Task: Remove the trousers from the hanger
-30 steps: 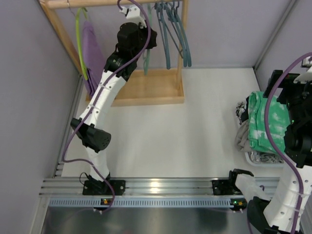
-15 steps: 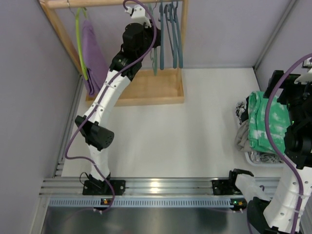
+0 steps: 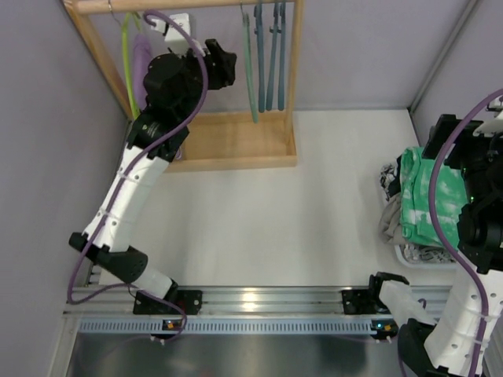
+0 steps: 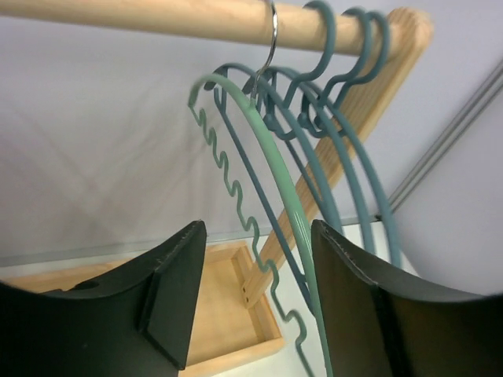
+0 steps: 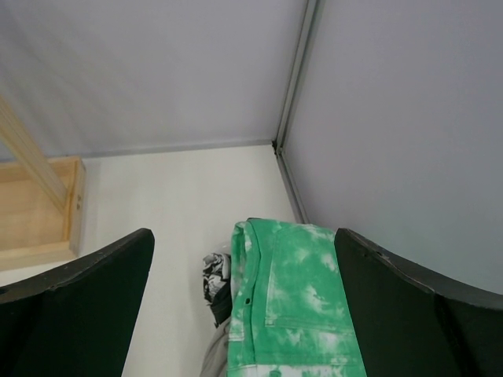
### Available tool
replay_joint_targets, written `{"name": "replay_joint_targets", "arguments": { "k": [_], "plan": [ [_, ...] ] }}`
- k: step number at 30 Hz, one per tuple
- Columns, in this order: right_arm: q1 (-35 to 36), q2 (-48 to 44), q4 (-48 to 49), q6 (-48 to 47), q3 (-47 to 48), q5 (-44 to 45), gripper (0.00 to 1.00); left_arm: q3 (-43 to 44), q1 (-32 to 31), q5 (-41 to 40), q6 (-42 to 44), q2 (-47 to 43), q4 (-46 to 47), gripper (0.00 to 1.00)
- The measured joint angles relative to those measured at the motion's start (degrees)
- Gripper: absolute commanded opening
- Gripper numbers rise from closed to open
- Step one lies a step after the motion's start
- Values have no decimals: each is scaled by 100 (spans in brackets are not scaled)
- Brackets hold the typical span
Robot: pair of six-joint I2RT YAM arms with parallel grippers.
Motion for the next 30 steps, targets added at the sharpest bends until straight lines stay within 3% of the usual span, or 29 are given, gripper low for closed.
{"name": "replay_joint_targets", "arguments": {
  "k": [6, 8, 12, 16, 23, 30],
  "plan": [
    [0, 2, 46, 50, -219, -85, 99, -638, 4, 9, 33, -1261, -55, 65],
    [0, -9, 59, 66, -304, -105, 99, -688, 28, -66, 125, -1539, -63, 72],
    [0, -46, 103, 105, -463, -160, 99, -863, 387, -153, 282, -1998, -120, 75],
    [0, -46, 131, 140, -525, -208, 100, -763, 1241, -55, 201, -2063, -540, 77],
    [0, -107, 162, 149, -621, -260, 99, -424, 3460, 813, -258, -1528, -1611, 81],
    [0, -197, 175, 155, -918, -308, 99, -85, 4026, 1425, -291, -1270, -2124, 82]
  ]
}}
